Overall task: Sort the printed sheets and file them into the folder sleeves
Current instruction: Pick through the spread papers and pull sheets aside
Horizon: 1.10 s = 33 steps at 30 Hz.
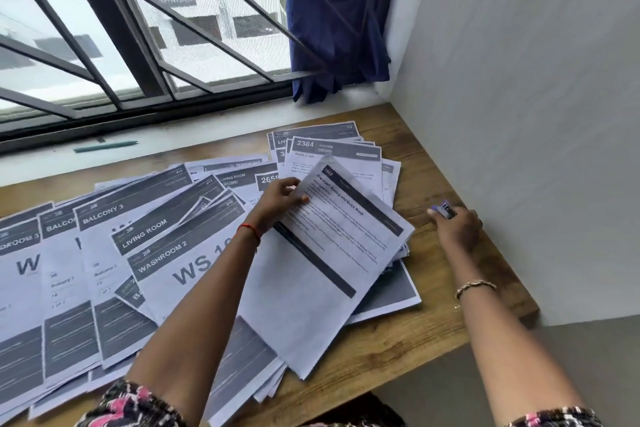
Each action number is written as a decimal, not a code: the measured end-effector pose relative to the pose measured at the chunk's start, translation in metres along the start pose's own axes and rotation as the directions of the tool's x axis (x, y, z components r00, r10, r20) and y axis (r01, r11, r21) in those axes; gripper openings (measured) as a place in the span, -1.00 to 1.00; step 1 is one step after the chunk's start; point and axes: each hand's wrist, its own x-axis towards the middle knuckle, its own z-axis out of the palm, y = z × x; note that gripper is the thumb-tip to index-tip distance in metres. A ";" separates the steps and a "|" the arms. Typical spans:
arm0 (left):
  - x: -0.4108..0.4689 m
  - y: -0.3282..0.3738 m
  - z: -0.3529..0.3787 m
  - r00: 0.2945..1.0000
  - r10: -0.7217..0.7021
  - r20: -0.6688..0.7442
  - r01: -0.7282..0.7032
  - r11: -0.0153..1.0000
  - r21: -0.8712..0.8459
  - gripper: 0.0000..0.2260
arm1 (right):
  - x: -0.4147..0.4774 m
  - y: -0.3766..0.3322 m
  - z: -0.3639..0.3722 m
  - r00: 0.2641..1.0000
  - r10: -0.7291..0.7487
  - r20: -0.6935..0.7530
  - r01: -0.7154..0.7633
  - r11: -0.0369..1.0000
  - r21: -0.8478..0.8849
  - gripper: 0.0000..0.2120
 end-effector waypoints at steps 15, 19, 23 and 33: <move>-0.027 -0.018 0.000 0.922 -0.181 -0.341 0.008 0.892 -0.453 -0.77 | -0.045 -0.067 -0.017 0.863 -0.261 0.432 -0.049 0.809 0.586 -0.74; -0.032 -0.014 0.004 0.888 -0.244 -0.389 0.004 0.850 -0.527 -0.77 | -0.053 -0.079 -0.014 0.597 -0.364 0.715 -0.217 0.785 0.580 -0.67; -0.035 -0.014 0.010 0.853 -0.303 -0.426 0.019 0.831 -0.555 -0.75 | -0.058 -0.080 -0.009 0.525 -0.425 0.737 -0.124 0.819 0.561 -0.72; -0.054 -0.015 0.019 0.985 -0.170 -0.012 0.154 0.918 -0.364 -0.70 | -0.045 -0.061 -0.014 0.615 -0.316 0.723 -0.287 0.763 0.579 -0.42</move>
